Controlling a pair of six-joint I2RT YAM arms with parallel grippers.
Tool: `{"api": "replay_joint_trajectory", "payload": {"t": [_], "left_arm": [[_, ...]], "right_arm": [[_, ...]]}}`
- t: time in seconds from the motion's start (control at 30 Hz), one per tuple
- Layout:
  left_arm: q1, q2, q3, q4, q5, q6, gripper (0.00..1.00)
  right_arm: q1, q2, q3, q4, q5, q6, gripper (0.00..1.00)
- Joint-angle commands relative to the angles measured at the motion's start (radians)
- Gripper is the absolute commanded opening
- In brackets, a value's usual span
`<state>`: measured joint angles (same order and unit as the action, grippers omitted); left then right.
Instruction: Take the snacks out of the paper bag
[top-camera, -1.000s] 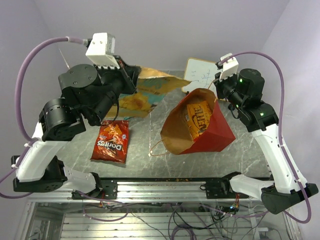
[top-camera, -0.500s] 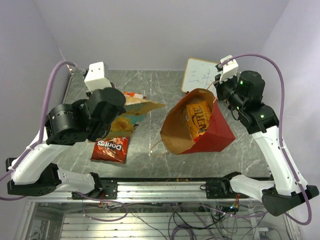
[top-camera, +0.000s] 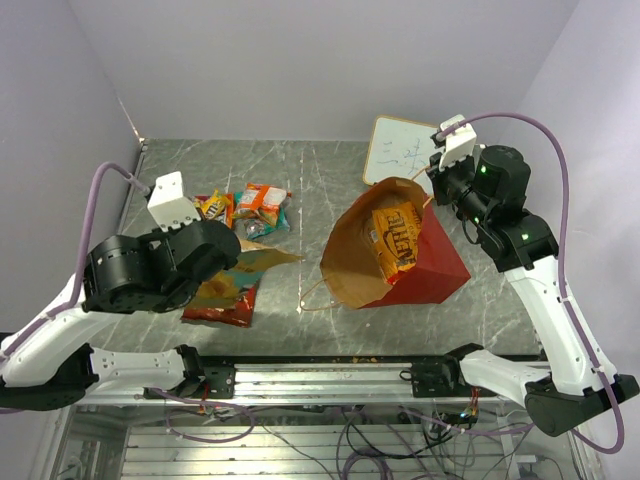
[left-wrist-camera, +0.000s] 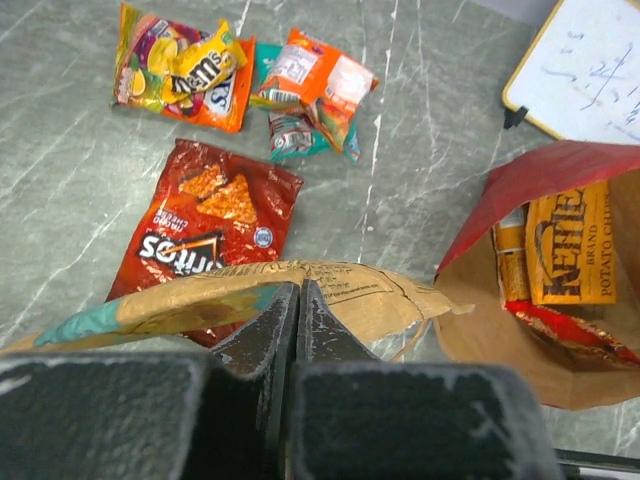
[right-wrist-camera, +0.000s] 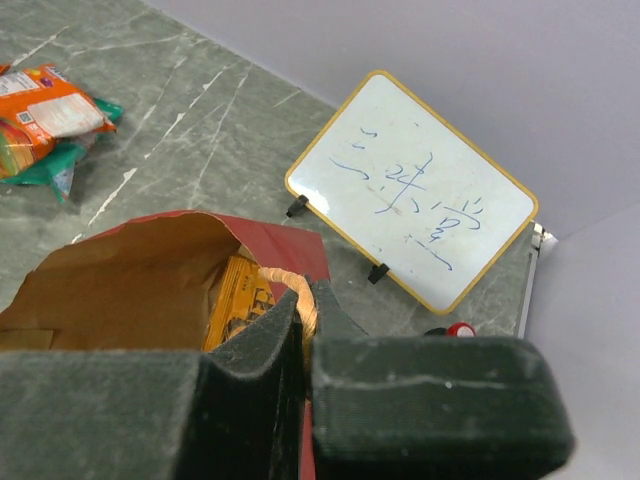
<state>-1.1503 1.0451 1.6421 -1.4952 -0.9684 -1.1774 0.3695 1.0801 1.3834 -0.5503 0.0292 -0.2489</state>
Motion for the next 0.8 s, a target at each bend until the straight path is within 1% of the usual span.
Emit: {"api": "replay_joint_trajectory", "payload": {"t": [0.0, 0.2, 0.27, 0.33, 0.37, 0.4, 0.43, 0.47, 0.53, 0.57, 0.77], "left_arm": [[0.004, 0.005, -0.046, -0.002, 0.031, -0.053, 0.07], [0.006, -0.030, -0.169, 0.001, 0.033, -0.151, 0.07], [0.012, -0.012, -0.192, 0.001, 0.030, -0.152, 0.07], [0.043, 0.030, -0.188, 0.001, 0.037, -0.130, 0.07], [0.075, 0.053, -0.184, 0.016, 0.049, -0.099, 0.07], [0.130, 0.071, -0.187, 0.059, 0.091, -0.041, 0.07], [0.197, 0.088, -0.196, 0.087, 0.120, 0.029, 0.07], [0.265, 0.101, -0.211, 0.141, 0.188, 0.082, 0.07], [0.384, 0.121, -0.241, 0.203, 0.270, 0.165, 0.07], [0.423, 0.132, -0.248, 0.220, 0.291, 0.191, 0.07], [0.566, 0.219, -0.241, 0.232, 0.328, 0.288, 0.07]], "right_arm": [[0.000, -0.017, -0.002, 0.021, -0.005, -0.006, 0.00], [0.000, -0.024, -0.015, 0.028, 0.007, -0.003, 0.00], [0.000, -0.024, -0.017, 0.032, 0.007, -0.002, 0.00], [0.000, -0.019, -0.014, 0.033, 0.007, -0.005, 0.00], [0.000, -0.016, -0.011, 0.035, 0.008, -0.007, 0.00], [0.000, -0.014, -0.009, 0.036, 0.008, -0.009, 0.00], [0.000, -0.011, -0.007, 0.037, 0.009, -0.013, 0.00], [0.000, -0.006, -0.004, 0.038, 0.008, -0.017, 0.00], [0.000, -0.002, 0.004, 0.038, 0.007, -0.025, 0.00], [0.000, 0.003, 0.009, 0.036, 0.008, -0.029, 0.00], [0.000, -0.006, 0.002, 0.036, 0.020, -0.040, 0.00]]}}
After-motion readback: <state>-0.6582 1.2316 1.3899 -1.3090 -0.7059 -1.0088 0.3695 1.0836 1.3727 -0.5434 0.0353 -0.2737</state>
